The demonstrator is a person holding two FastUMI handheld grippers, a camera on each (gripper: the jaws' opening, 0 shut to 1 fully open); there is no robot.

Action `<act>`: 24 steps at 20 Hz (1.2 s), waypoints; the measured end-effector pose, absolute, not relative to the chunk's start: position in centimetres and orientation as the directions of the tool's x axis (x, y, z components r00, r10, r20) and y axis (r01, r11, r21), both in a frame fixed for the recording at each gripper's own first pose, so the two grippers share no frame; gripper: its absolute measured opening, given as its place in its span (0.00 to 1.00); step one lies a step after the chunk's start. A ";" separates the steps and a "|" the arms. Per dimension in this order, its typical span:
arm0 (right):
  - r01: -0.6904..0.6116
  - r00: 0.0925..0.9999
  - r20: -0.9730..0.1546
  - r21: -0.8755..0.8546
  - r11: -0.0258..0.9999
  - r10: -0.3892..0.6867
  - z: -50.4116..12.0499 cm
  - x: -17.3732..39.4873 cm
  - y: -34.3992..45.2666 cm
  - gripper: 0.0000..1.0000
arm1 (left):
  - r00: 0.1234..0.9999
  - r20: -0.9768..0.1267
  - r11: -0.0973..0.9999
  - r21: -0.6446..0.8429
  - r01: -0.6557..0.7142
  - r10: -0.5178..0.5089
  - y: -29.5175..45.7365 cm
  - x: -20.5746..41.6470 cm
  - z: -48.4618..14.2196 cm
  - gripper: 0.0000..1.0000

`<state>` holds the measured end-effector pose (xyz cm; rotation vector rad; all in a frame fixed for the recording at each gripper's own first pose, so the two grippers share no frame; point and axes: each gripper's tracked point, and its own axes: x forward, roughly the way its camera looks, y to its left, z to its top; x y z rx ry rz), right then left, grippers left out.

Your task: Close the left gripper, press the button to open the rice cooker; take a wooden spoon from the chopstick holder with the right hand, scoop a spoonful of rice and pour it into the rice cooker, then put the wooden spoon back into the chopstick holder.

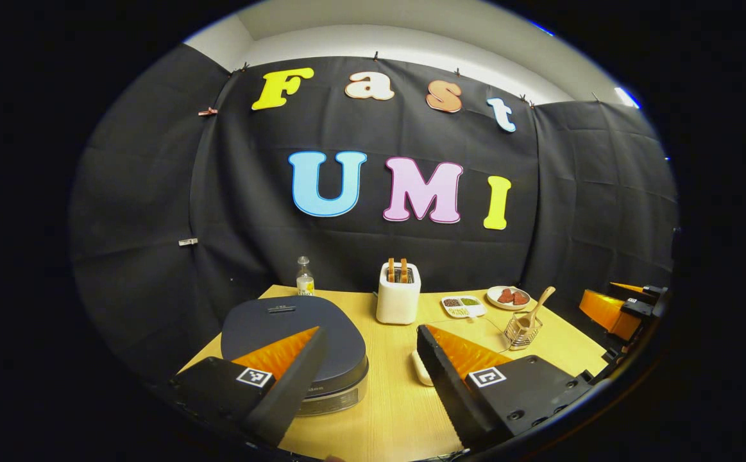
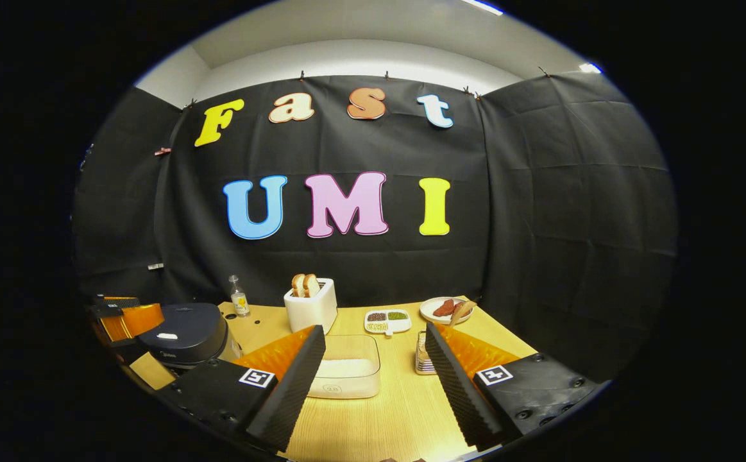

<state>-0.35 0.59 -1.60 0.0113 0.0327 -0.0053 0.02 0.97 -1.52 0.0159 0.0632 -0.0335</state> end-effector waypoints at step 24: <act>0.086 0.986 -0.139 -0.027 0.996 -0.089 -4.4 -2.7 -3.0 0.98 | 0.899 -0.437 0.992 -0.127 -0.020 -0.038 10.7 6.6 -8.7 0.05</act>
